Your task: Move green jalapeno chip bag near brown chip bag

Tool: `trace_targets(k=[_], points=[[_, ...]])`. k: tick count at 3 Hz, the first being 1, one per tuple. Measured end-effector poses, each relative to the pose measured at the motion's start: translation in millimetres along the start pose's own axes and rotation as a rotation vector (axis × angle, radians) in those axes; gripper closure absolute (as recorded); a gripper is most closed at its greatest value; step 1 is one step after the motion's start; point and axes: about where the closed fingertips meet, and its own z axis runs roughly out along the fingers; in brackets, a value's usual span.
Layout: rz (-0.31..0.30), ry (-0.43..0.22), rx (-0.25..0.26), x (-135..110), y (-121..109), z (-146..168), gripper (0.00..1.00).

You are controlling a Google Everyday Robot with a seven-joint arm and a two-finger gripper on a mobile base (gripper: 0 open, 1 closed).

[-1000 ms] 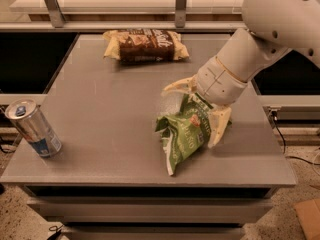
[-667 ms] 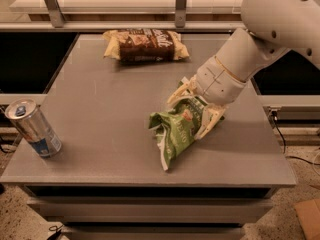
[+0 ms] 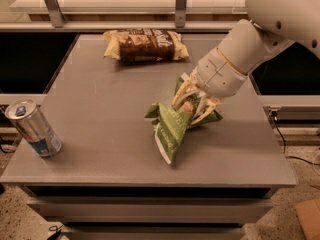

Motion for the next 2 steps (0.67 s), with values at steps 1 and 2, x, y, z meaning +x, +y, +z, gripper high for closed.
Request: trace_targets(k=[1,2], points=[[-0.001,0.014,0.027,-0.8,-4.9,-19.7,1.0],[-0.01,0.037,0.048,-3.4,-11.7,-41.5,1.0]])
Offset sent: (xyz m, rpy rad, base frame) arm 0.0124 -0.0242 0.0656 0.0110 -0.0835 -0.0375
